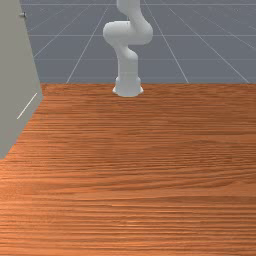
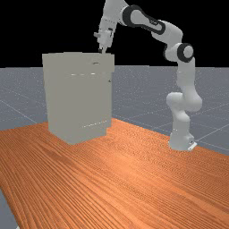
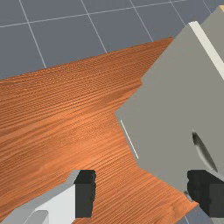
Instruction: Open the drawer
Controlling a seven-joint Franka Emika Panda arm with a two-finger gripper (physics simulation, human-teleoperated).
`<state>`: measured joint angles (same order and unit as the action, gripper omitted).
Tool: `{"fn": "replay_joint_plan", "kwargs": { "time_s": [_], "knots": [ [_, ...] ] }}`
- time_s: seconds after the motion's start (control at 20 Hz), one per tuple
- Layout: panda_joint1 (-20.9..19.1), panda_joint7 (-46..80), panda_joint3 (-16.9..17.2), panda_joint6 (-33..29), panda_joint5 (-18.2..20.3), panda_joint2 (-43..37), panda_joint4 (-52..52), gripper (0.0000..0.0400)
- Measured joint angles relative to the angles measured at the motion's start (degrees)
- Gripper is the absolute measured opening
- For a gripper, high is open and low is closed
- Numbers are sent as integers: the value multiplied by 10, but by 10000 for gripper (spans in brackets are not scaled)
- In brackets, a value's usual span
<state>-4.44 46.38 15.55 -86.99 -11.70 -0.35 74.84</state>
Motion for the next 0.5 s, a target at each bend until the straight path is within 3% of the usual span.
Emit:
{"fn": "replay_joint_plan", "kwargs": {
  "time_s": [0.05, 0.15, 0.5],
  "knots": [
    [-7, -6, 6, -11, 0, 1, -3, 346],
    [-16, -11, 13, -29, -1, 4, -8, 380],
    [-40, -13, 35, -43, -6, 59, -63, 399]
  ]
}}
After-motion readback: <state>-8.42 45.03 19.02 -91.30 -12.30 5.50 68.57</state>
